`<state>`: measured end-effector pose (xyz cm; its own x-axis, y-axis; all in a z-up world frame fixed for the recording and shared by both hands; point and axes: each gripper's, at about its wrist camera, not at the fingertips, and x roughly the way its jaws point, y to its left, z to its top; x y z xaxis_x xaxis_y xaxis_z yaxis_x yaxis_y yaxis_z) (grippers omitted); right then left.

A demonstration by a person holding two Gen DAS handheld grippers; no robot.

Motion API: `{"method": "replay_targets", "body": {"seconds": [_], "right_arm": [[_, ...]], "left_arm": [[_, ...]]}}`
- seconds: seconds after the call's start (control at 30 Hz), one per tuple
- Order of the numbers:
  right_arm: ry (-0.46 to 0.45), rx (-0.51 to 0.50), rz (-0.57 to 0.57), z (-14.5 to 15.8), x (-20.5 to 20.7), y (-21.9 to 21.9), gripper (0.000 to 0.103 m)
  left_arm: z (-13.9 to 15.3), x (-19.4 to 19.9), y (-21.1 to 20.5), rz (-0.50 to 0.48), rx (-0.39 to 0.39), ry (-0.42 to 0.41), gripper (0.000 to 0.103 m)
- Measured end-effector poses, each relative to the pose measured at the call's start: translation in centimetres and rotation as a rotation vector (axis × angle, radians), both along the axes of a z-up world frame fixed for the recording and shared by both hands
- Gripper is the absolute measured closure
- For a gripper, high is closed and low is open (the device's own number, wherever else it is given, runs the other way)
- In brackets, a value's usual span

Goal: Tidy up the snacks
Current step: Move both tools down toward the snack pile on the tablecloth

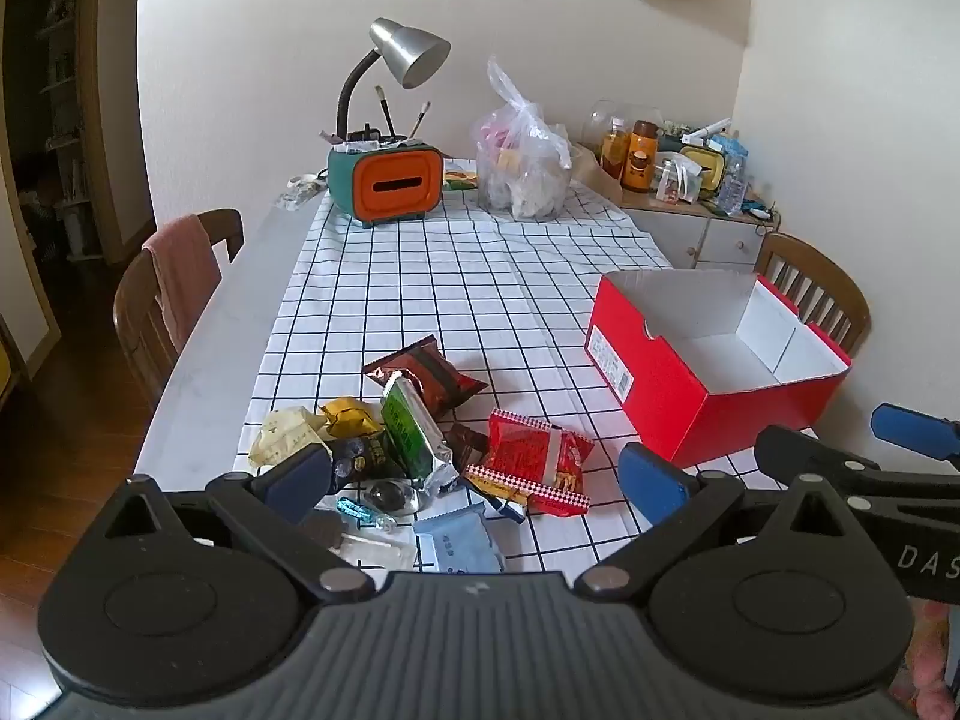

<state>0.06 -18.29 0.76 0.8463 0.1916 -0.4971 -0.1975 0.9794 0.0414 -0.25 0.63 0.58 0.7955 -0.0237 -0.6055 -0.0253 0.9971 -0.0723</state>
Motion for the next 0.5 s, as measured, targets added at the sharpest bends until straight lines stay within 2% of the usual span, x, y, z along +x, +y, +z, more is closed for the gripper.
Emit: {"method": "replay_targets", "body": {"seconds": [0.5], "right_arm": [[-0.006,0.001,0.006,-0.14,-0.18,0.17,0.0]], "left_arm": [[-0.31,-0.38,0.61,0.004,-0.006,0.004,0.0]]}}
